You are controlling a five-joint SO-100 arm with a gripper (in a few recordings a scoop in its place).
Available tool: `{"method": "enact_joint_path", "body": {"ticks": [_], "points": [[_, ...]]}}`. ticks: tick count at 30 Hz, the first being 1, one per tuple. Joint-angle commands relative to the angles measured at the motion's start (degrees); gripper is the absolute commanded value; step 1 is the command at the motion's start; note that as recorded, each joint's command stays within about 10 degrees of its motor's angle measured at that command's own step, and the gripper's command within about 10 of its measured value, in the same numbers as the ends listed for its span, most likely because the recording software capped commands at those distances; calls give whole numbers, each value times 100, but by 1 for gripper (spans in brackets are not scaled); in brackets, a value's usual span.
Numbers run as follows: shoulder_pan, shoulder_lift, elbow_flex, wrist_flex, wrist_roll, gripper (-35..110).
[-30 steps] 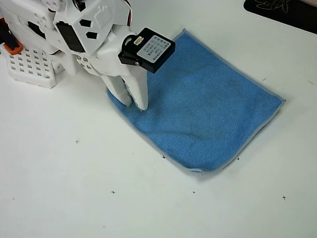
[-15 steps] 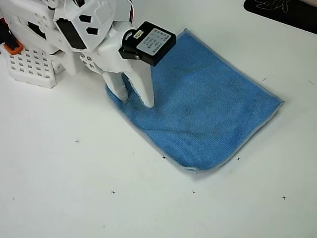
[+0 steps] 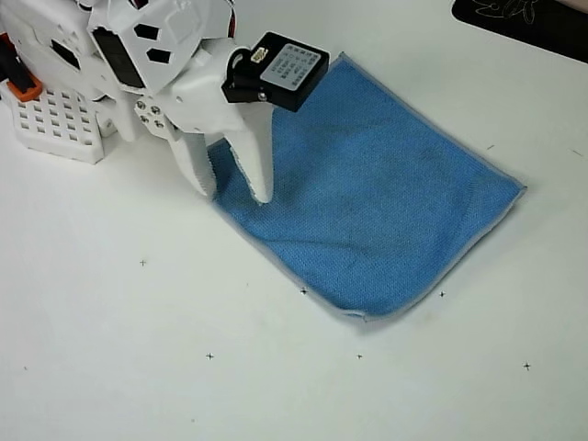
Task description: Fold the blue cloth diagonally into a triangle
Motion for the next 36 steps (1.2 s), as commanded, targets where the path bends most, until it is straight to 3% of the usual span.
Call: {"method": "enact_joint_path", "body": {"ticks": [1, 16, 27, 36], "points": [[-53, -982, -991, 167, -352, 35], [-729, -4869, -2881, -229, -466, 35], [-800, -5467, -4709, 431, -668, 35], [-1160, -6372, -6203, 404, -571, 35]]}}
